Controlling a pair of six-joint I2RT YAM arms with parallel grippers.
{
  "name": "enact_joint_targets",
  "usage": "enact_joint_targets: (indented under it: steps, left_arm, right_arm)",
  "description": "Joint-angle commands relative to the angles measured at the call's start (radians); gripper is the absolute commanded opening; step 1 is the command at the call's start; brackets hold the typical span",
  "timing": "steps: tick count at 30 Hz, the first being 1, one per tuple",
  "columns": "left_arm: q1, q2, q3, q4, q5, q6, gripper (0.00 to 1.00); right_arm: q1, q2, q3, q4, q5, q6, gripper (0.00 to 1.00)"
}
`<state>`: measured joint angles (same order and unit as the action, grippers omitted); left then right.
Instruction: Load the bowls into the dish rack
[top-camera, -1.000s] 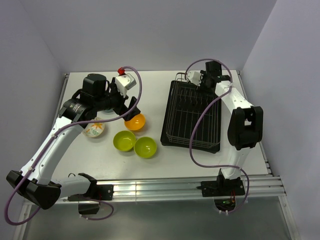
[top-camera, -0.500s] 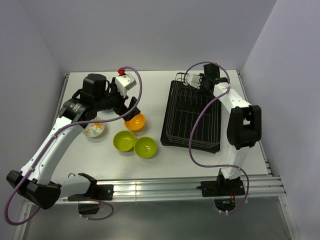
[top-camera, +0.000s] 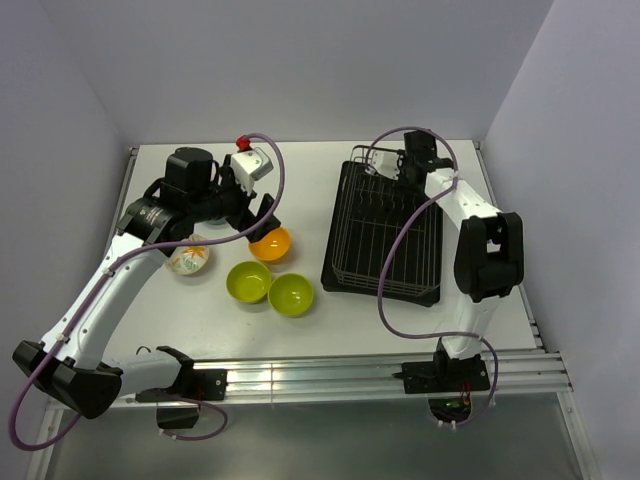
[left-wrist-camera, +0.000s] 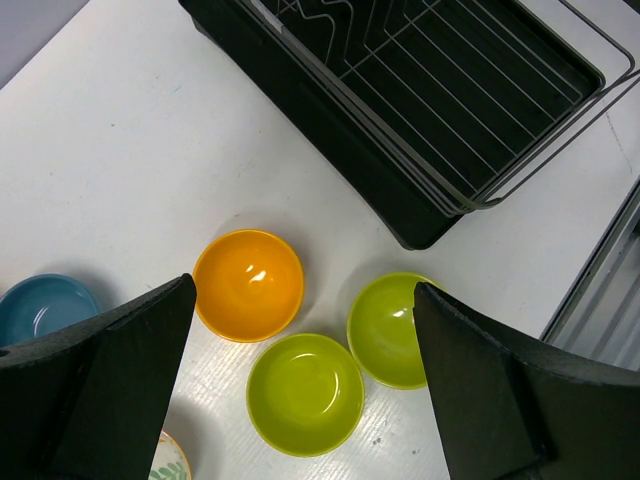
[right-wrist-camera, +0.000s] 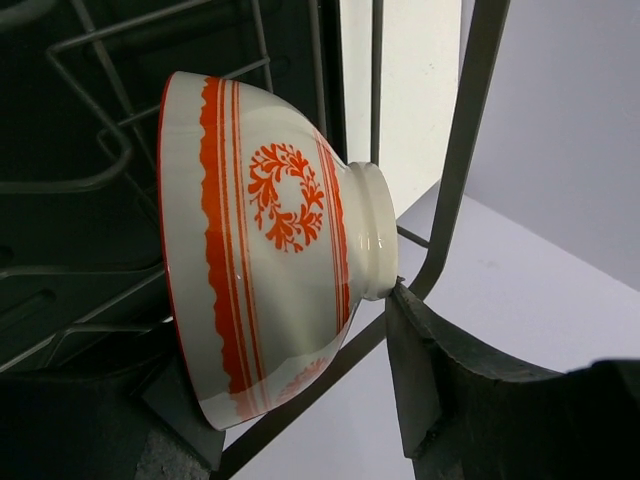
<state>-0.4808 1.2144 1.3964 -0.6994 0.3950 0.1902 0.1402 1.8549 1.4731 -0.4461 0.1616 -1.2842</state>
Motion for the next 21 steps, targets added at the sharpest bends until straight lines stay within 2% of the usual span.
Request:
enact_joint_targets:
  steps: [1, 3, 6, 7, 8, 21]
  left_arm:
    - [0.005, -0.027, 0.003, 0.026, 0.001, 0.014, 0.96]
    - [0.004, -0.029, 0.001, 0.024, -0.001, 0.017, 0.96]
    - [0.005, -0.032, 0.003, 0.024, -0.002, 0.017, 0.96]
    - [0.004, -0.032, 0.001, 0.023, -0.002, 0.017, 0.96]
    - [0.005, -0.030, 0.001, 0.021, -0.002, 0.017, 0.96]
    - [0.005, -0.018, 0.013, 0.017, -0.002, 0.022, 0.96]
  right_arm:
    - [0.016, -0.042, -0.031, -0.046, 0.007, -0.004, 0.56]
    - [0.019, -0.048, -0.039, -0.051, 0.009, -0.001, 0.61]
    - [0.024, -0.057, -0.051, -0.054, 0.016, 0.003, 0.63]
    - [0.025, -0.066, -0.063, -0.055, 0.015, 0.002, 0.70]
    - [0.025, -0.069, -0.069, -0.054, 0.018, 0.003, 0.71]
    - [0.059, -0.148, -0.175, -0.069, 0.026, 0.017, 0.73]
